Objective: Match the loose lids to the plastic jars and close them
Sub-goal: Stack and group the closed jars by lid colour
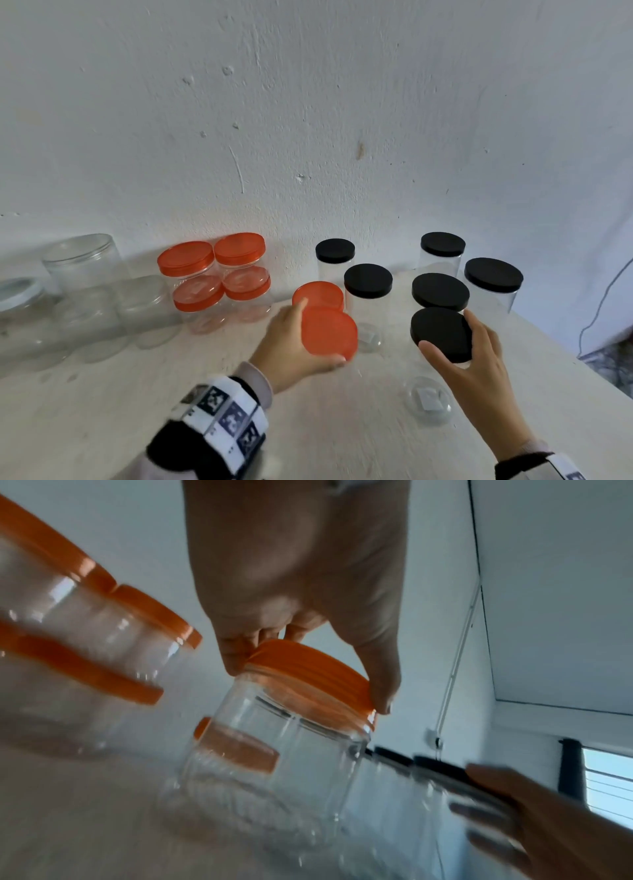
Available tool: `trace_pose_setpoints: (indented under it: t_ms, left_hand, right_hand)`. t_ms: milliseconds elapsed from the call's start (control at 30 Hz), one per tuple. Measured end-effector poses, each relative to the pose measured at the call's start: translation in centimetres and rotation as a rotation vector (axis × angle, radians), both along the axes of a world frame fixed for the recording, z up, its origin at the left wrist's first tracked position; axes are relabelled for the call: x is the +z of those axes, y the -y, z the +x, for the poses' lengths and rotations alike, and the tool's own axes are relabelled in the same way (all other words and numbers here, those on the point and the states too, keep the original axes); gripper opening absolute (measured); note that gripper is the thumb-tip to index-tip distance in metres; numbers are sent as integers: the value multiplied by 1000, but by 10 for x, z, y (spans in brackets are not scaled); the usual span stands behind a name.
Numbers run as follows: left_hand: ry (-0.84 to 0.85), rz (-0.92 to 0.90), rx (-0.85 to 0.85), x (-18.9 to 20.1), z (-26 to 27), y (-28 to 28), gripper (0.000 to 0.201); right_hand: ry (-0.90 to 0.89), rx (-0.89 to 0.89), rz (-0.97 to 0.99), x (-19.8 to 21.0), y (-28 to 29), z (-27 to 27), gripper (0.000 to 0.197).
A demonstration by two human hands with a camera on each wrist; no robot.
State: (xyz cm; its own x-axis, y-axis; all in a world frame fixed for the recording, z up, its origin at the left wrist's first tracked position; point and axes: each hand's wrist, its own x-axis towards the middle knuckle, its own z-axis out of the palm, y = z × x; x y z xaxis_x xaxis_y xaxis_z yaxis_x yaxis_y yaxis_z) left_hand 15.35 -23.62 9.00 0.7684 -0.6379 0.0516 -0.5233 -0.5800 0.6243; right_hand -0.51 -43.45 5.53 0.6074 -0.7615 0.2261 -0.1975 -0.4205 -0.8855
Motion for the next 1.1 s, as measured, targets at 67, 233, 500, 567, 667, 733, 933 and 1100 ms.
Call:
trace_pose_setpoints:
  t_ms: [67,233,500,567,667,733,933,1100]
  left_hand:
    - [43,-46,50,22,19,-2,116]
    - [94,-114,155,55,64,21,110]
    - [68,10,178,41,94,65,116]
    - [68,13,196,35,95,70,115]
    - [50,-12,206,29,97,75,115]
    - [39,-80,222,25,98,75,118]
    - [-176,-390,288,-18,88,64,138]
    - [-298,-228,364,-58,82,71,132]
  right_hand:
    - [22,-10,-1,-5,1,0,81]
    - [72,-9,36,-10,1,-1,79]
    - [92,-3,56,-8,-1,1,83]
    - [85,2,48,-8,-1,1,83]
    - [88,4,49,-8,-1,0,83]
    - [85,7,50,-9,-1,1,85]
    - [87,-1,46,-9,-2,2,86]
    - [85,-20,43,-6,-1,4,88]
